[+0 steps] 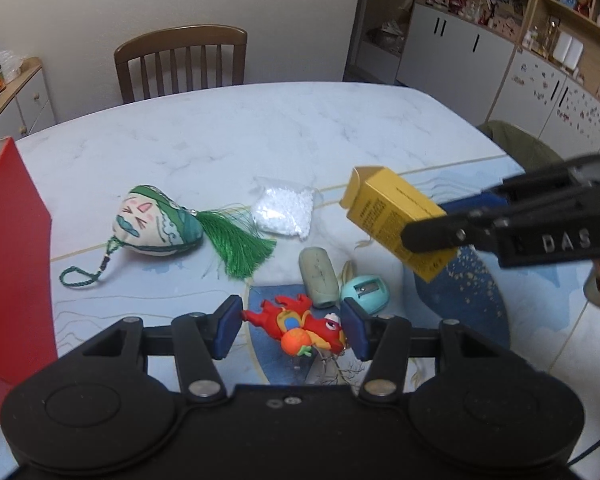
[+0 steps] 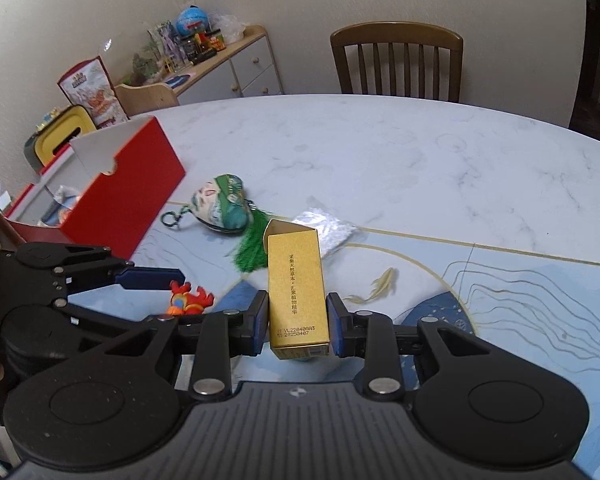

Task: Organize objects
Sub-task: 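Carry the parrot keychain and yellow box with both grippers into the red box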

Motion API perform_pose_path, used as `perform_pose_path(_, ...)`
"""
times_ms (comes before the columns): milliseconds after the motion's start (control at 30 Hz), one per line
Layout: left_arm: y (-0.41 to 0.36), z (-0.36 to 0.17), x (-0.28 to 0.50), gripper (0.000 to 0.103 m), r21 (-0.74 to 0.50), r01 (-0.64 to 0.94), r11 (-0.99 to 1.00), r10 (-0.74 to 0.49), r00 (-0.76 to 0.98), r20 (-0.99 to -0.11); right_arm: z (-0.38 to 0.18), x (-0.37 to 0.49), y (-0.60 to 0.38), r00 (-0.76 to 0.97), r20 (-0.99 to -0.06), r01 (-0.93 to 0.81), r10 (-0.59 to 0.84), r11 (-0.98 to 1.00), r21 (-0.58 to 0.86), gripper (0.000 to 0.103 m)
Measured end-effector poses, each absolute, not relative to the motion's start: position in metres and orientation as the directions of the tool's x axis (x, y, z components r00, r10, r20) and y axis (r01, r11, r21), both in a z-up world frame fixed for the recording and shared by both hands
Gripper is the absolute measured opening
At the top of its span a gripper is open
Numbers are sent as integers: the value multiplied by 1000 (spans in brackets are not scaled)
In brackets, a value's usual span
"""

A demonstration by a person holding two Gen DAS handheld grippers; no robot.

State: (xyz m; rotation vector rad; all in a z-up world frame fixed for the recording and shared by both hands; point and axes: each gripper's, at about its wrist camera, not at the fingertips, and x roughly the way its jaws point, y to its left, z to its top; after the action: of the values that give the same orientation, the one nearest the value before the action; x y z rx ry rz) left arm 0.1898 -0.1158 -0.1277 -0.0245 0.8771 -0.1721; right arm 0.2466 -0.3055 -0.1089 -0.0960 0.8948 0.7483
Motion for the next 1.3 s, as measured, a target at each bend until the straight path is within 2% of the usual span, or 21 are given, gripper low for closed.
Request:
perform_pose_path(633, -52, -66, 160, 53, -154, 61, 986, -155, 675, -721, -63, 200, -251, 402, -716, -655, 571, 726, 211, 30)
perform_pose_path(1300, 79, -14, 149, 53, -111, -60, 992, -32, 732, -680, -21, 173, -124, 401, -677, -728, 617, 663, 173, 30)
